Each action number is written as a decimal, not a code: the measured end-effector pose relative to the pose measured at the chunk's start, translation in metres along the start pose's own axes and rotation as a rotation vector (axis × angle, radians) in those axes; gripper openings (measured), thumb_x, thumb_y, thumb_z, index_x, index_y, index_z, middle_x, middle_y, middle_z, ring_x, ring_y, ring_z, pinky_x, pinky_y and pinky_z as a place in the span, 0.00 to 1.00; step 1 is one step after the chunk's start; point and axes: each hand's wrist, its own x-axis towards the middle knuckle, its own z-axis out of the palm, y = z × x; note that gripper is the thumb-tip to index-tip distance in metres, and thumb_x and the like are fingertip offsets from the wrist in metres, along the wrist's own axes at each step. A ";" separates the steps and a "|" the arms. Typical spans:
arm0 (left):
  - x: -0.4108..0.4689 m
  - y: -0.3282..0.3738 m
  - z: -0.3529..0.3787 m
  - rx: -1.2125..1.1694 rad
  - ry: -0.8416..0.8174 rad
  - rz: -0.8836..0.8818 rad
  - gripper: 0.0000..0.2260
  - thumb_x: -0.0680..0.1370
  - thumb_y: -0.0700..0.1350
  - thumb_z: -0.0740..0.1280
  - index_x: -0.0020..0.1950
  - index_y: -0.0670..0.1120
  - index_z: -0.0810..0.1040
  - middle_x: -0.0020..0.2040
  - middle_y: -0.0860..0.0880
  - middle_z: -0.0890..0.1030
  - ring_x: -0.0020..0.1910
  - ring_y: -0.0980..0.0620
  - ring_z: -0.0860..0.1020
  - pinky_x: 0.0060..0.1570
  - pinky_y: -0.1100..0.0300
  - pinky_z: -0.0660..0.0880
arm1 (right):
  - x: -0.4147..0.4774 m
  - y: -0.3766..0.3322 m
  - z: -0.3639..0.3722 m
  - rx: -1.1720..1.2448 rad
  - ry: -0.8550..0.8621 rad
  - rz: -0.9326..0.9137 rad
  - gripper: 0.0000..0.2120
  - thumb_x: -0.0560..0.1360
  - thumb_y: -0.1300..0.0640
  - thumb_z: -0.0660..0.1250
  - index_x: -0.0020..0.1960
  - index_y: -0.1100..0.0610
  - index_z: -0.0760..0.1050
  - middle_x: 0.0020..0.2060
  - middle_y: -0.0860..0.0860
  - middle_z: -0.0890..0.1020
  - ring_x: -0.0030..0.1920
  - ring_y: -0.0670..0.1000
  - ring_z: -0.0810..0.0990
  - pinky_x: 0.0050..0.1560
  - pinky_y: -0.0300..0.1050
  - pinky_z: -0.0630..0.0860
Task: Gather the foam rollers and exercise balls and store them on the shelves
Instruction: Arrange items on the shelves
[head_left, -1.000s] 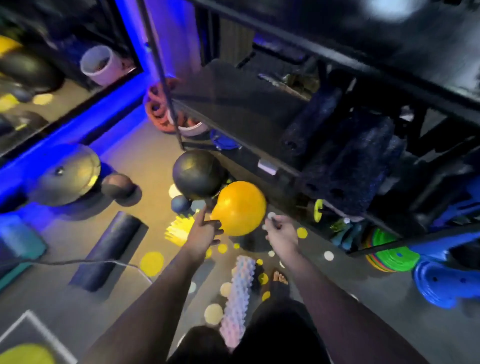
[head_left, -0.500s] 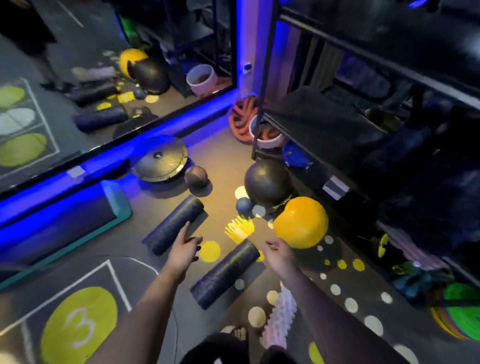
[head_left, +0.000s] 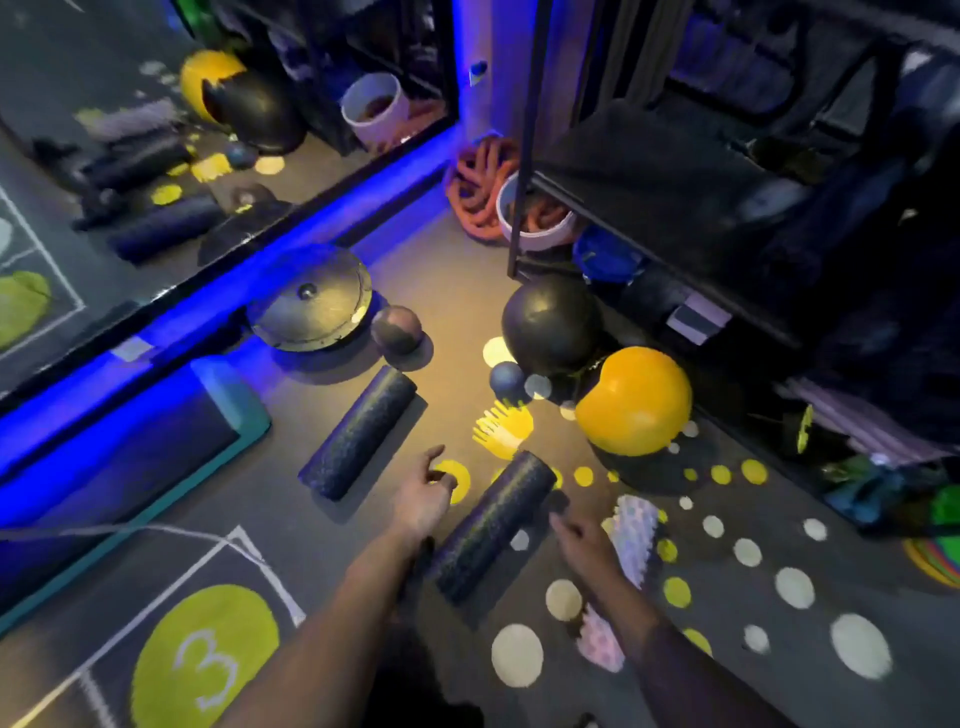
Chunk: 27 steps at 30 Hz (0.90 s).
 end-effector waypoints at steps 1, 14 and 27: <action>0.021 0.001 -0.002 0.018 -0.031 -0.006 0.23 0.75 0.47 0.66 0.70 0.55 0.71 0.53 0.45 0.81 0.46 0.44 0.79 0.50 0.52 0.77 | 0.013 -0.003 0.014 0.024 0.025 0.040 0.13 0.81 0.49 0.65 0.42 0.55 0.77 0.36 0.50 0.78 0.43 0.53 0.76 0.46 0.45 0.70; 0.328 -0.105 0.022 0.276 -0.485 -0.229 0.15 0.81 0.39 0.65 0.68 0.46 0.73 0.44 0.47 0.80 0.32 0.58 0.79 0.28 0.66 0.72 | 0.223 0.073 0.232 0.109 0.108 0.456 0.25 0.72 0.32 0.69 0.56 0.52 0.77 0.48 0.47 0.82 0.51 0.50 0.81 0.52 0.45 0.76; 0.487 -0.333 0.130 0.448 -0.532 -0.433 0.16 0.86 0.55 0.53 0.72 0.51 0.63 0.71 0.56 0.68 0.64 0.53 0.71 0.62 0.65 0.67 | 0.391 0.277 0.347 0.518 0.243 0.588 0.34 0.61 0.44 0.84 0.62 0.56 0.79 0.52 0.48 0.86 0.51 0.46 0.86 0.52 0.40 0.81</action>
